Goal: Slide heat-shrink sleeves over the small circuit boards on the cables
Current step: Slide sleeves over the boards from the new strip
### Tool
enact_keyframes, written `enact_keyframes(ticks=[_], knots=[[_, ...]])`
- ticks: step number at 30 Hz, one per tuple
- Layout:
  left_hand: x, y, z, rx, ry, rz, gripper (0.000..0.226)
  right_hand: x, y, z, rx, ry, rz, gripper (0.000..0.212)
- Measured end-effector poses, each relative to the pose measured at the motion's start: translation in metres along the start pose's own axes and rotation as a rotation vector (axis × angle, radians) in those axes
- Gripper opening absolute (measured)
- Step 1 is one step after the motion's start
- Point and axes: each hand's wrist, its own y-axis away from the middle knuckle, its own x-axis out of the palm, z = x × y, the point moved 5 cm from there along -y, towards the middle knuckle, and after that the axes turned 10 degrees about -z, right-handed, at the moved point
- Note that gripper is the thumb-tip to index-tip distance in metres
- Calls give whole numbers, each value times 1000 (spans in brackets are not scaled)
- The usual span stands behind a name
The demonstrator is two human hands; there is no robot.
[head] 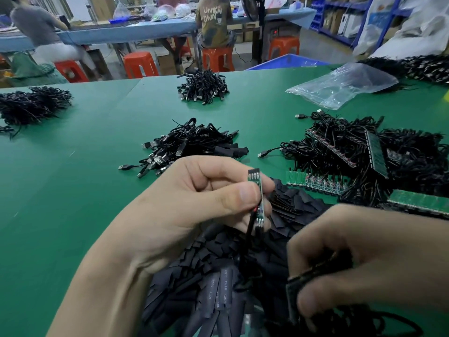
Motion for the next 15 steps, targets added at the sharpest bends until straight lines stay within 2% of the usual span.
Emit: enact_keyframes(ticks=[5, 9, 13, 15], knots=[[-6, -7, 6, 12, -167, -152, 16, 15, -13, -14, 86, 194, -32, 17], [-13, -12, 14, 29, -234, -305, 26, 8, -13, -22, 131, 218, -135, 39], [-14, -18, 21, 132, -316, -421, 25, -6, -15, -19, 28, 158, -343, 55], [-11, -19, 23, 211, -309, -477, 23, -12, -17, -16, -12, 84, -455, 40]])
